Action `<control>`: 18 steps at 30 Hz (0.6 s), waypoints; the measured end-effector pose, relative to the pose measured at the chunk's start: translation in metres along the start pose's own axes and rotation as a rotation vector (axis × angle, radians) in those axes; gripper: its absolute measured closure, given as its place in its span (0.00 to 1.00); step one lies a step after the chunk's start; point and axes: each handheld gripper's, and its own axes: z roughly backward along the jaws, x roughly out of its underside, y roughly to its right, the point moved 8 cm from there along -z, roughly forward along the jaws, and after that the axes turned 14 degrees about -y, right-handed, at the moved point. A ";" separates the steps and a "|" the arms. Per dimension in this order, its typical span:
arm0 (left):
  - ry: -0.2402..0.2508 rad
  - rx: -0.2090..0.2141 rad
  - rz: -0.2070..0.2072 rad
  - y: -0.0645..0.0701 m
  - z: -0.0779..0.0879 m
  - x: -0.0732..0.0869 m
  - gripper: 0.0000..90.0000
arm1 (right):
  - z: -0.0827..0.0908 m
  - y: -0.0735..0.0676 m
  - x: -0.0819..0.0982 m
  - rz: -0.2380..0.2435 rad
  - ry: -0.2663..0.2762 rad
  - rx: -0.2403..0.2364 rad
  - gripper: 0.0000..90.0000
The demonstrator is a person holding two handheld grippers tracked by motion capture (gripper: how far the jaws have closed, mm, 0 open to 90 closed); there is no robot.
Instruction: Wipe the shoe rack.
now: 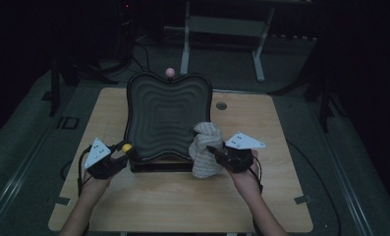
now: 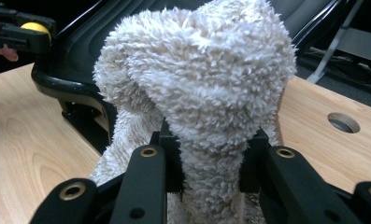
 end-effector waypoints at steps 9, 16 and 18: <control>0.026 0.014 0.027 -0.004 0.004 -0.003 0.57 | 0.039 0.014 -0.005 -0.012 0.065 0.000 0.79; 0.043 0.027 0.013 -0.003 0.011 -0.007 0.45 | 0.056 0.049 -0.002 -0.058 0.082 0.057 0.79; 0.043 0.040 0.008 -0.001 0.011 -0.006 0.44 | 0.054 0.060 0.000 -0.079 0.081 0.067 0.79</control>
